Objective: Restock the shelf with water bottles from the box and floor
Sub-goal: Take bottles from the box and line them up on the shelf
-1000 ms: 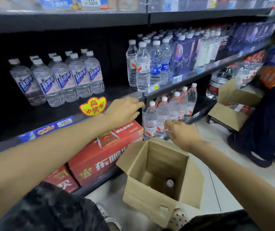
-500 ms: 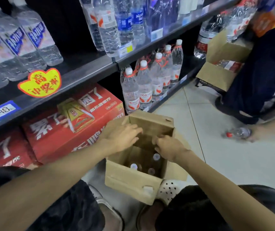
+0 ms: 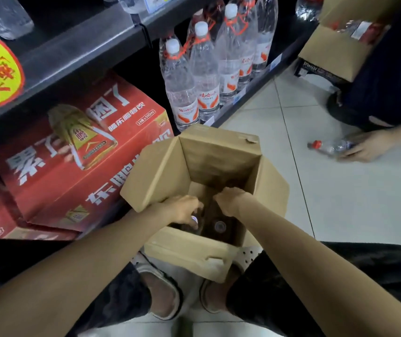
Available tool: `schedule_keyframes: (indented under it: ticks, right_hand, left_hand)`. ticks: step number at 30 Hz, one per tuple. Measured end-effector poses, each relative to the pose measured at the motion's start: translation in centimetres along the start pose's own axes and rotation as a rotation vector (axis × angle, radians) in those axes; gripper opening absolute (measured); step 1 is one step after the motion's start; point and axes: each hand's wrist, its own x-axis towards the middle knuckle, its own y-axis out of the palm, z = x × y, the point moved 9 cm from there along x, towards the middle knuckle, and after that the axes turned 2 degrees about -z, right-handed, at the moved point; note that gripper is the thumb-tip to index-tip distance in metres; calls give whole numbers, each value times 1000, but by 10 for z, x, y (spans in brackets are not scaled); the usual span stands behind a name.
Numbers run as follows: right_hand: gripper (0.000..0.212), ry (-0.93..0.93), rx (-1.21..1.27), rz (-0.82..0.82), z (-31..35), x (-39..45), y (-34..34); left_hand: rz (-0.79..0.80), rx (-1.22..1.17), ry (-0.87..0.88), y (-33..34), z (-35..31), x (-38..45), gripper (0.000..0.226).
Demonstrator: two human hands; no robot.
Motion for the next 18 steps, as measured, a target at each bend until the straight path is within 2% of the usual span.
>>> schedule_keyframes:
  ticks: [5,10,18]
  right_hand:
    - [44,57,87,-19,-6,14,0]
    - [44,68,138,3,-6,13,4]
    - [38,56,120,-150,2,-5,-18]
  left_hand:
    - [31,1,18,0,-6,7,29]
    - [15,-79,-45,9,0,7,18]
    - [-9,-127,-203,11,15,-7,25]
